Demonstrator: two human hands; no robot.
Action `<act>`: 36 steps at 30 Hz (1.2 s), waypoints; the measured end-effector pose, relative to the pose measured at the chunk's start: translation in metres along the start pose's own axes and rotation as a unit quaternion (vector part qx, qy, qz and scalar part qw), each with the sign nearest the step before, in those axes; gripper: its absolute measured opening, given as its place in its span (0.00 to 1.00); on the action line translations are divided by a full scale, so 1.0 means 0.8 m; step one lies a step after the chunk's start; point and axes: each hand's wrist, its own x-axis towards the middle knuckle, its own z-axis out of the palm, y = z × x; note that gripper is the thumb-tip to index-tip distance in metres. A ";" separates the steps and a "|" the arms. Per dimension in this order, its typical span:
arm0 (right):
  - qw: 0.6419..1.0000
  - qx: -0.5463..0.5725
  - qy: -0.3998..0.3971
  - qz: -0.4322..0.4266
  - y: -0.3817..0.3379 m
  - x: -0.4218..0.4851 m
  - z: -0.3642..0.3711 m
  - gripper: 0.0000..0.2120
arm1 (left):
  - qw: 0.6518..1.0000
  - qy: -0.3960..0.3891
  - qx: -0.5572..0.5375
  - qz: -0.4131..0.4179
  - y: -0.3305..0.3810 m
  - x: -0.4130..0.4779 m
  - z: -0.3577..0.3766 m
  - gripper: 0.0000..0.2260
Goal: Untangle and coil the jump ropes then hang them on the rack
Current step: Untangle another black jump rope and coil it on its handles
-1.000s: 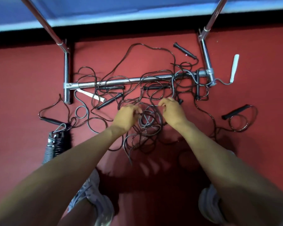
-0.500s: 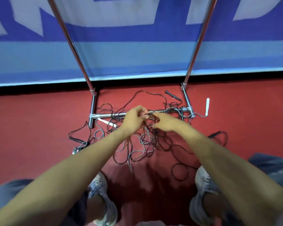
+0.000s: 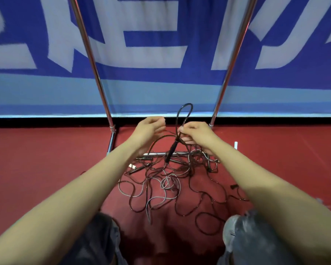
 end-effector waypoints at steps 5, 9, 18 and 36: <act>0.998 0.049 -0.013 0.024 -0.024 0.006 -0.003 0.07 | 0.943 -0.036 0.329 0.025 -0.023 0.008 -0.005 0.22; 0.996 0.081 -0.022 0.028 -0.043 0.012 -0.005 0.07 | 0.810 0.017 0.571 0.136 -0.023 0.017 -0.003 0.23; 0.987 0.132 -0.019 0.090 -0.057 0.013 -0.017 0.06 | 0.913 0.021 0.399 0.078 -0.022 0.031 -0.004 0.05; 0.979 0.200 -0.013 0.040 -0.052 0.005 -0.019 0.06 | 0.942 0.108 0.280 0.150 0.011 0.024 -0.001 0.04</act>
